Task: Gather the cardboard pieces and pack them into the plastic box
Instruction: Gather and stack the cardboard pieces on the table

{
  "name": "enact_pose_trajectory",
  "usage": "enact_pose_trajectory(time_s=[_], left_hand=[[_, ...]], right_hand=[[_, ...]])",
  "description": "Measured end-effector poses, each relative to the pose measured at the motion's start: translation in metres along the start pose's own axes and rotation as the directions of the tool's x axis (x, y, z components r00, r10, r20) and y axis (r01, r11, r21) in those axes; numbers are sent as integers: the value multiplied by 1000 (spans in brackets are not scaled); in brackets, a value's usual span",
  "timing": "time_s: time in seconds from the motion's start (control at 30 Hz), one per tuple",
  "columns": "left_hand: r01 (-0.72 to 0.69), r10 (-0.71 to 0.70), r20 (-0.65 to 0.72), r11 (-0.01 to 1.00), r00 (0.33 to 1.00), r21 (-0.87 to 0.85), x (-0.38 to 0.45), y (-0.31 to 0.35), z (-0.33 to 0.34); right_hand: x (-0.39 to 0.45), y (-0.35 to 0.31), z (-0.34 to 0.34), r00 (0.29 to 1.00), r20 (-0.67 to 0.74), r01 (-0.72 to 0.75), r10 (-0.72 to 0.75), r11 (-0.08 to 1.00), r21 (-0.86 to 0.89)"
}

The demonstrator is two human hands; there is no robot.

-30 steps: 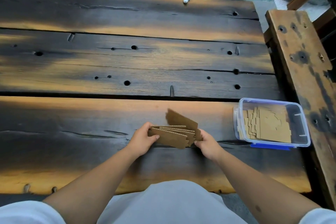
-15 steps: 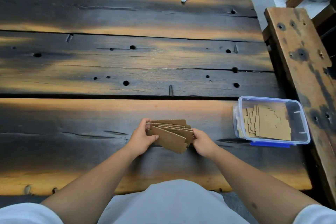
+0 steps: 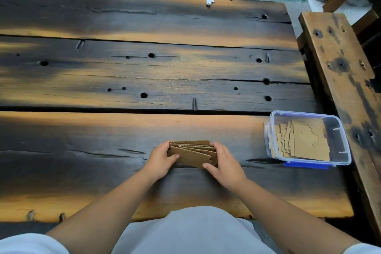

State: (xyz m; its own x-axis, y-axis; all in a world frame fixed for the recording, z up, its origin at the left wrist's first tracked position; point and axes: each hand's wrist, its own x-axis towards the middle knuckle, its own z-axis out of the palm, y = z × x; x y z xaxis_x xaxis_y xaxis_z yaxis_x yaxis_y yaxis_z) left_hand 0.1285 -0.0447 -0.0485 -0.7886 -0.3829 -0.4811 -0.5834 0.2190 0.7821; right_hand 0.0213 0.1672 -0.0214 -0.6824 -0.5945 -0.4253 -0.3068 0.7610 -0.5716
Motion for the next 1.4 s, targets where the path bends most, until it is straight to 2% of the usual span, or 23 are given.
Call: enact_pose_trajectory(time_s=[0.1,0.2,0.33,0.43,0.6,0.9,1.0,1.23,1.4], left_hand=[[-4,4,24,1000,1000,7,-3,0,-2],[-10,9,40,1000,999,24,-8,0,-3],[-21,15,52,992,999,122,-13,-2,-2],[-47,37,54,981,998,189,-15,0,1],[-46,42,19,939,999,341,-14,6,4],[-34,67,-70,918,995,395,-18,11,7],[-37,67,-49,890,997,453,-22,8,9],[14,15,-54,863,998,505,-20,12,12],[-12,17,-9,916,1000,402,-19,19,0]], right_hand=[[1,-2,7,996,-34,-83,86,994,65],[-1,2,13,993,-23,-110,113,990,85],[2,6,23,984,-50,-153,168,961,231],[0,6,34,993,-8,-116,119,977,179],[-1,1,38,990,-115,-87,87,996,7],[8,1,30,980,-199,-29,-7,983,-179],[9,1,28,979,-206,-38,-1,981,-188],[19,1,24,994,-78,-76,72,996,-46],[28,-3,8,999,13,-32,32,998,53]])
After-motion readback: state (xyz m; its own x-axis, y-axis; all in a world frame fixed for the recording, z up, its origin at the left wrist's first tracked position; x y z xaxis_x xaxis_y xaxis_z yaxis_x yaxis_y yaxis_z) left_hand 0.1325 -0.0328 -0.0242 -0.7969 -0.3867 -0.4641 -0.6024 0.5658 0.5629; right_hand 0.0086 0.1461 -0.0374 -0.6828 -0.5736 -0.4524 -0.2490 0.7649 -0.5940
